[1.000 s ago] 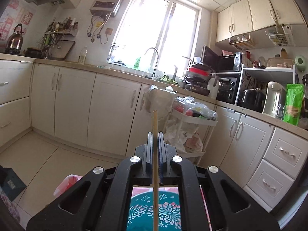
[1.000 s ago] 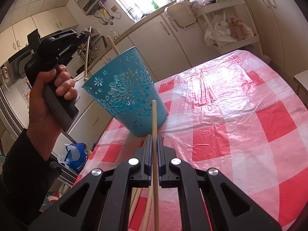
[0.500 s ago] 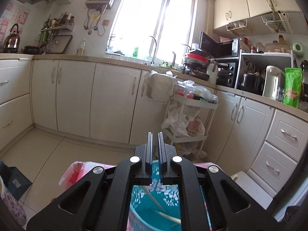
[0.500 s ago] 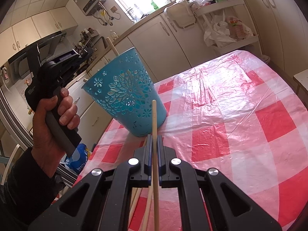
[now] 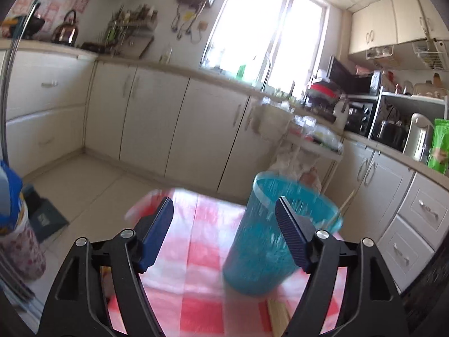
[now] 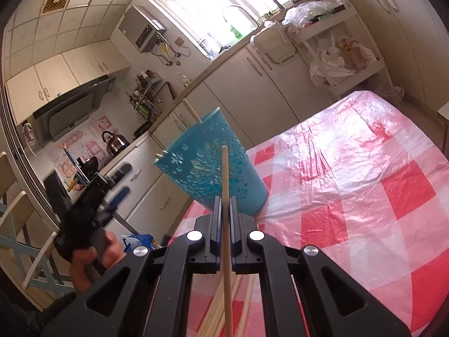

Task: Organize utensils
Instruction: 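Open the left tool over the teal bin while the right tool holds its stick, then carry the stick over the teal bin with the right tool and lower it in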

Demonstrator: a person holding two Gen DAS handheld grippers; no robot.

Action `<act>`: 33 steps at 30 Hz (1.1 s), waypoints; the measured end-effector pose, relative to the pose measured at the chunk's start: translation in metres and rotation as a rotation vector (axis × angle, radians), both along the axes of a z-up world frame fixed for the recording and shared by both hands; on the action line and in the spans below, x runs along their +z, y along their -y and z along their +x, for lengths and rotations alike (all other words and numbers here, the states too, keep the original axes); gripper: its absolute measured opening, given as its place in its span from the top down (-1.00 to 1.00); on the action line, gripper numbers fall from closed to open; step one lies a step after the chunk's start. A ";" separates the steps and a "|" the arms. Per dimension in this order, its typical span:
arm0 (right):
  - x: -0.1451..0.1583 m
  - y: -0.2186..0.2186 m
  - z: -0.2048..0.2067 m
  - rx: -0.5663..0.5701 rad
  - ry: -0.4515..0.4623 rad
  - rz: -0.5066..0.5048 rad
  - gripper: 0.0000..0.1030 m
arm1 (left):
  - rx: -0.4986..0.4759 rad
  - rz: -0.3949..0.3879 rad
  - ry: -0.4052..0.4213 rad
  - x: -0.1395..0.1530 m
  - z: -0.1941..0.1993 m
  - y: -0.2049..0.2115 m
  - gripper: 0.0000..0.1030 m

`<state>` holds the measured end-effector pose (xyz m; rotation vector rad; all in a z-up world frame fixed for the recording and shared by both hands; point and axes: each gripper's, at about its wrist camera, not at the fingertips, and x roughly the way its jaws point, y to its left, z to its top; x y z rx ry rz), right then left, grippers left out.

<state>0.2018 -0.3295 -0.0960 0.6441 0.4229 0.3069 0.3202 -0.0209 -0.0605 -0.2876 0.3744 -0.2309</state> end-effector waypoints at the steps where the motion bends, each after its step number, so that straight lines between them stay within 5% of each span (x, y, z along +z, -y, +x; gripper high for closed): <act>1: 0.007 -0.001 -0.001 0.002 0.023 0.003 0.89 | -0.001 -0.006 -0.030 -0.010 0.001 -0.002 -0.38; 10: 0.090 -0.013 0.019 -0.021 0.287 0.014 0.89 | 0.003 -0.117 -0.177 -0.064 -0.005 -0.010 -0.38; 20: 0.149 -0.051 0.050 -0.074 0.628 -0.063 0.89 | 0.037 -0.187 -0.168 -0.070 -0.012 -0.021 -0.38; 25: 0.143 -0.063 0.059 -0.089 0.741 -0.153 0.89 | 0.042 -0.213 -0.183 -0.071 -0.008 -0.025 -0.38; 33: 0.114 -0.060 0.096 -0.061 0.713 -0.212 0.89 | 0.034 -0.222 -0.178 -0.073 -0.007 -0.027 -0.38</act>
